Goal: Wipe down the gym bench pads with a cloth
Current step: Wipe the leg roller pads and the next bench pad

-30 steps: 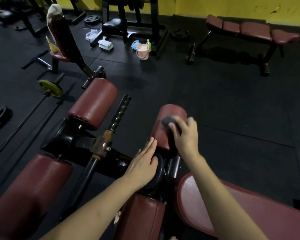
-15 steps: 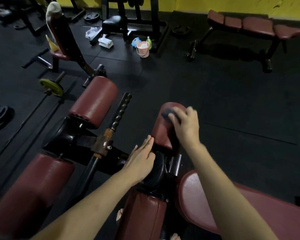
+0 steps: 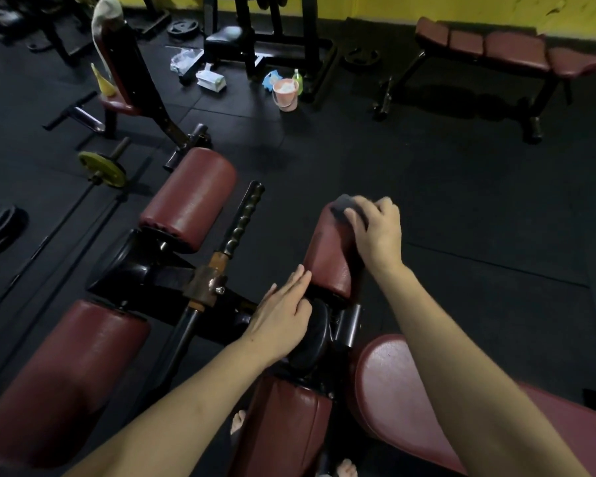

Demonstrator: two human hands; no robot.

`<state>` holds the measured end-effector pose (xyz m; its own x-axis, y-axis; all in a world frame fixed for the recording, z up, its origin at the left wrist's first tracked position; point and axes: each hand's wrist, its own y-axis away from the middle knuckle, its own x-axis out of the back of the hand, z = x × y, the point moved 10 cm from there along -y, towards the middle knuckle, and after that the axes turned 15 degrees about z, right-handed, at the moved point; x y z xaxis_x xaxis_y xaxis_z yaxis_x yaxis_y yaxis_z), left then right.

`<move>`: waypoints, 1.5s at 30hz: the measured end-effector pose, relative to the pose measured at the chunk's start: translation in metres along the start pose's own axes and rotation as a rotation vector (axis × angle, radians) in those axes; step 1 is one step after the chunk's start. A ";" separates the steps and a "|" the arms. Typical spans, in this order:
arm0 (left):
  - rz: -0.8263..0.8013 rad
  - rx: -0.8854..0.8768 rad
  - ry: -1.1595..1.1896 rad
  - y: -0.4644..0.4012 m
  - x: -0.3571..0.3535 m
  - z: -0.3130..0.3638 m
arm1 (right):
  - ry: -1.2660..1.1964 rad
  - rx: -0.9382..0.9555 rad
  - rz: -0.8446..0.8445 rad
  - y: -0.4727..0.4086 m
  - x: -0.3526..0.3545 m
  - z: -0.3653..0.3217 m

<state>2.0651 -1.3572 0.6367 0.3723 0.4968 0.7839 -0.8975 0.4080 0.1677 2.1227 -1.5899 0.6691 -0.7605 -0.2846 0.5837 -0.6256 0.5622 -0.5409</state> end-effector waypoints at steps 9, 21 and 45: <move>-0.009 -0.029 -0.064 -0.003 -0.005 0.005 | -0.048 0.234 -0.056 0.068 0.024 -0.023; -0.015 0.056 0.075 0.012 0.001 0.013 | -0.059 0.097 -0.034 0.092 0.040 -0.032; 0.011 0.170 0.134 0.010 -0.015 -0.017 | -0.053 0.148 -0.020 0.031 0.008 -0.008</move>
<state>2.0542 -1.3477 0.6163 0.3807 0.6026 0.7014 -0.9242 0.2725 0.2675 2.0989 -1.5685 0.6615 -0.7530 -0.3377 0.5648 -0.6569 0.4361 -0.6151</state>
